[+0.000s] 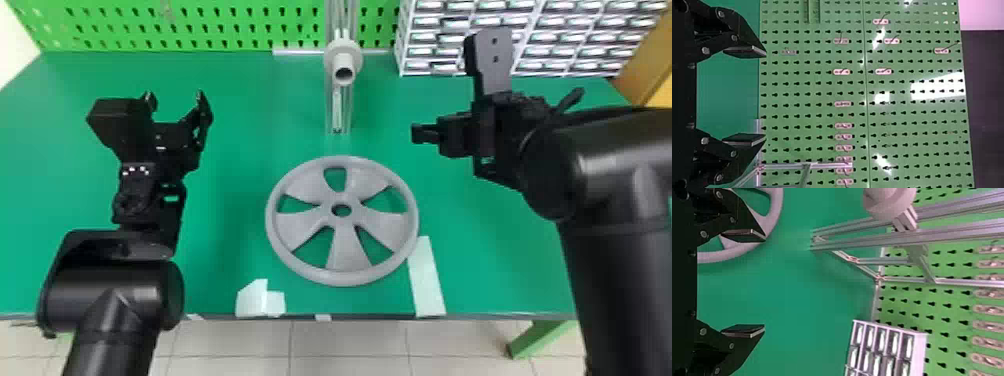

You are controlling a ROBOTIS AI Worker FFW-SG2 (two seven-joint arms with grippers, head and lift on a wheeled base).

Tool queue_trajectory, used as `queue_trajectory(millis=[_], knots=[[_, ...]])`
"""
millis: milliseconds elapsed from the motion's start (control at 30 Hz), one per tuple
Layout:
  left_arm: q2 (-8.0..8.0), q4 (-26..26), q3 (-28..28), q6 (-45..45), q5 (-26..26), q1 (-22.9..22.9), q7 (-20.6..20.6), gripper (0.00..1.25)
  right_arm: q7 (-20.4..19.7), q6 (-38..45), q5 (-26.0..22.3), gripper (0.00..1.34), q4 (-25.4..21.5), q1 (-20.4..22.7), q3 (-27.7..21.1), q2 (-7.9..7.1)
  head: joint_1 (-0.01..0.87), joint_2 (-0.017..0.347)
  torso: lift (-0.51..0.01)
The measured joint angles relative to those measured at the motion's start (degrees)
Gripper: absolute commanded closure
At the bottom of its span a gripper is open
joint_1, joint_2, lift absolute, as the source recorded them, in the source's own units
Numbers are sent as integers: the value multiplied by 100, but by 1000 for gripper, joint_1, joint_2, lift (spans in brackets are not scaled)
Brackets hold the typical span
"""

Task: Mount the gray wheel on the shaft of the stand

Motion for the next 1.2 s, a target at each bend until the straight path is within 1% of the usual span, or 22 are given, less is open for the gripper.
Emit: queue_trajectory(millis=[133, 267, 533, 733, 967, 1200], knots=[[8, 0, -12, 10, -11, -9, -1, 492, 1, 482, -72, 453, 168, -202, 61, 1, 865, 52, -101], [40, 0, -29, 24, -39, -24, 2, 492, 16, 922, -218, 450, 438, -430, 168, -8, 865, 52, -101], [97, 0, -44, 45, -36, -30, 8, 492, 32, 1368, -537, 400, 851, -787, 350, 7, 865, 52, -101], [133, 0, -58, 55, -28, -33, 12, 492, 44, 1518, -735, 400, 1252, -1036, 543, 9, 865, 52, -101], [165, 0, -75, 66, -13, -39, 28, 492, 47, 1591, -794, 400, 1642, -1200, 695, 91, 865, 52, -101], [186, 0, -91, 76, -1, -38, 43, 492, 53, 1651, -825, 400, 1923, -1318, 855, 121, 865, 52, -101]])
